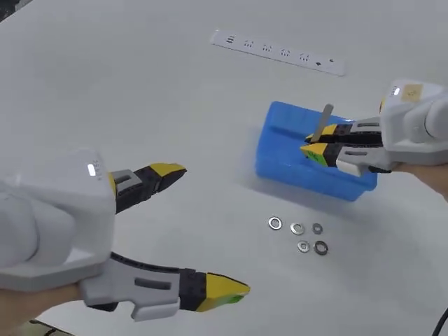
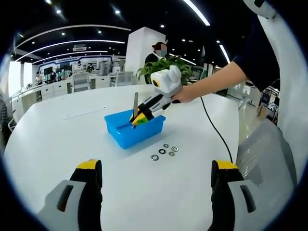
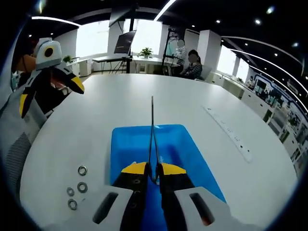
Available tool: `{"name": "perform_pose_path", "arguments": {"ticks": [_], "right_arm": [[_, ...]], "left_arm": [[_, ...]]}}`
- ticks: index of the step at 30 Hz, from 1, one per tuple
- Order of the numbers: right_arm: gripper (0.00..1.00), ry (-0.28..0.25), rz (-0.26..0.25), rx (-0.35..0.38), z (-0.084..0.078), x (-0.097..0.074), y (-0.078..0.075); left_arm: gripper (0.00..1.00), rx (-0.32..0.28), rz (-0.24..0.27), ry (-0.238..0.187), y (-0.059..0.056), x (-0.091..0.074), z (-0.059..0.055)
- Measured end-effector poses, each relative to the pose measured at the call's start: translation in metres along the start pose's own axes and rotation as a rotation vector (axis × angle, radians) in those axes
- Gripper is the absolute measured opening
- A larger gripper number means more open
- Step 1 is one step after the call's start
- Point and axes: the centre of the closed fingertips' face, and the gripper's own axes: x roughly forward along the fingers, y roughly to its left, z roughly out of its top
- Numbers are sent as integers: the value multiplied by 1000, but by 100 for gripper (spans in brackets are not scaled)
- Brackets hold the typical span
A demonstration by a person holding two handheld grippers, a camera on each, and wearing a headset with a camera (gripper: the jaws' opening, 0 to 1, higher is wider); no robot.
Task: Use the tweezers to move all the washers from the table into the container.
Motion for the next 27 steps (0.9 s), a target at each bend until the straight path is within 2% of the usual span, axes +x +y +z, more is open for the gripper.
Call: {"name": "perform_pose_path", "arguments": {"ticks": [16, 20, 27], "right_arm": [[11, -8, 1, 9, -4, -3, 4], [10, -23, -10, 13, 2, -7, 2], [9, -27, -32, 3, 8, -16, -3]], "left_arm": [[100, -11, 7, 8, -5, 0, 0], [100, -26, 9, -13, -4, 0, 5], [99, -10, 3, -23, 1, 8, 13]]}}
